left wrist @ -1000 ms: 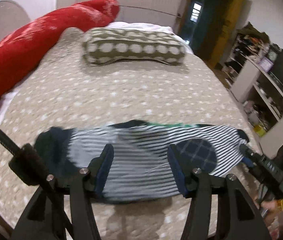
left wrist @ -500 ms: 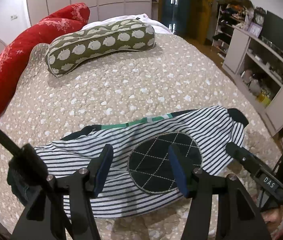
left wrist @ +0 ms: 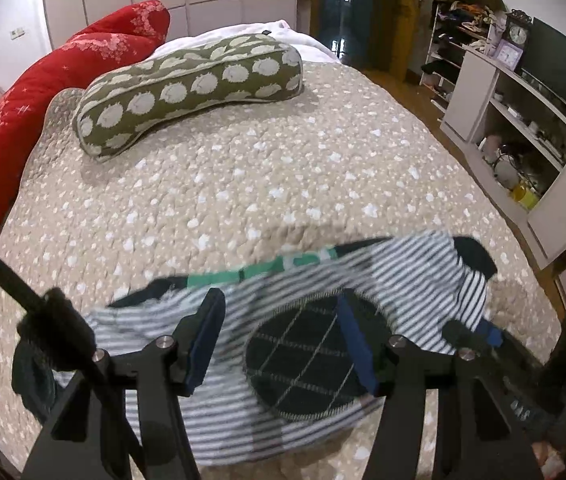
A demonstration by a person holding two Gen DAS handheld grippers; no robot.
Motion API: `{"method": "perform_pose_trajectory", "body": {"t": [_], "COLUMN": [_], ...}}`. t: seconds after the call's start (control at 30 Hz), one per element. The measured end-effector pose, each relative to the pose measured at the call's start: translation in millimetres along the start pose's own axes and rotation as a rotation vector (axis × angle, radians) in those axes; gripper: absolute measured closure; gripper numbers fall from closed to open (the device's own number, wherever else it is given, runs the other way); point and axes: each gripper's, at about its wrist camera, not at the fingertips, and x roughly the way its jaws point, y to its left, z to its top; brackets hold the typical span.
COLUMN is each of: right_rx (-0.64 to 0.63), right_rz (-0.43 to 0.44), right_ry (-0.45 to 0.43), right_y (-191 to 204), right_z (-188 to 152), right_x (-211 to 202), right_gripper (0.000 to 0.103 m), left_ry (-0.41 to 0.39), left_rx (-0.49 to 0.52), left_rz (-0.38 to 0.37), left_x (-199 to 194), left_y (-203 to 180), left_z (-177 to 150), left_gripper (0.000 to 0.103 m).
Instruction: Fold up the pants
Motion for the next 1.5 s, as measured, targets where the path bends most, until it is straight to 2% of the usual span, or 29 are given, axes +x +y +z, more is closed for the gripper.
{"method": "perform_pose_trajectory", "body": {"t": [0.07, 0.3, 0.4, 0.47, 0.57, 0.6, 0.63, 0.67, 0.7, 0.73, 0.8, 0.9, 1.0, 1.03, 1.07, 1.13, 1.17, 1.2, 1.23, 1.3, 1.4, 1.5], "right_rx": [-0.002, 0.017, 0.013, 0.008, -0.02, -0.035, -0.05, -0.058, -0.056, -0.049, -0.054, -0.121, -0.214, -0.249, -0.284, -0.346, -0.375, -0.395, -0.412, -0.471, -0.524, -0.499], "right_rz": [-0.004, 0.01, 0.017, 0.02, 0.01, 0.002, -0.01, -0.019, -0.022, -0.019, -0.013, 0.012, 0.046, 0.061, 0.074, 0.102, 0.117, 0.134, 0.149, 0.198, 0.257, 0.212], "right_ry": [0.006, 0.022, 0.026, 0.029, 0.04, 0.043, 0.052, 0.065, 0.08, 0.084, 0.068, 0.055, 0.068, 0.077, 0.091, 0.121, 0.144, 0.174, 0.2, 0.252, 0.255, 0.215], "right_y": [1.9, 6.9, 9.6, 11.7, 19.9, 23.4, 26.6, 28.4, 29.2, 29.0, 34.9, 58.5, 93.5, 107.3, 120.9, 144.4, 156.5, 166.3, 175.3, 192.3, 207.9, 206.0], "right_z": [1.2, 11.3, 15.2, 17.4, 19.2, 19.2, 19.5, 20.2, 21.9, 23.3, 28.2, 35.1, 37.8, 36.9, 34.8, 24.2, 17.4, 9.5, 2.0, -10.6, -13.2, 6.8], "right_x": [1.3, 9.0, 14.2, 18.7, 29.3, 32.8, 37.0, 41.2, 45.5, 46.5, 44.3, 41.1, 46.8, 51.2, 56.9, 68.8, 77.9, 85.6, 90.7, 93.8, 75.0, 62.1], "right_gripper": [0.034, 0.032, 0.031, 0.031, 0.032, 0.034, 0.045, 0.054, 0.074, 0.078, 0.082, 0.082, 0.082, 0.082, 0.082, 0.075, 0.07, 0.052, 0.041, 0.041, 0.041, 0.042], "left_ry": [0.011, 0.156, 0.207, 0.265, 0.335, 0.357, 0.37, 0.372, 0.371, 0.377, 0.342, 0.276, 0.187, 0.149, 0.125, 0.078, 0.065, 0.048, 0.032, -0.005, -0.061, -0.104], "left_rx": [0.011, 0.026, 0.077, 0.104, 0.133, 0.138, 0.137, 0.131, 0.117, 0.1, 0.081, 0.012, -0.088, -0.15, -0.189, -0.265, -0.292, -0.328, -0.359, -0.415, -0.47, -0.548], "left_rz": [-0.024, -0.281, -0.344, -0.422, -0.493, -0.506, -0.512, -0.517, -0.53, -0.558, -0.573, -0.605, -0.607, -0.592, -0.573, -0.504, -0.475, -0.45, -0.443, -0.404, -0.309, -0.243], "left_x": [4.2, 56.8, 78.5, 95.6, 115.4, 122.5, 124.8, 125.8, 124.8, 122.8, 112.1, 86.7, 58.0, 47.9, 41.1, 25.8, 19.9, 12.1, 2.6, -21.5, -43.7, -60.1], "left_y": [-4.8, -32.4, -53.0, -69.3, -86.7, -91.1, -92.9, -92.8, -89.9, -86.1, -75.1, -43.9, 1.2, 23.3, 37.4, 71.9, 83.1, 97.4, 113.1, 143.1, 177.9, 211.6], "left_z": [8.3, 55.4, 64.4, 68.2, 66.5, 64.9, 62.7, 62.4, 61.7, 61.2, 60.7, 60.6, 54.1, 49.5, 44.2, 28.4, 22.3, 13.5, 3.9, -20.1, -46.0, -80.0], "left_gripper": [0.045, 0.043, 0.043, 0.043, 0.043, 0.043, 0.044, 0.059, 0.076, 0.085, 0.085, 0.085, 0.085, 0.085, 0.082, 0.068, 0.058, 0.056, 0.055, 0.046, 0.044, 0.044]}}
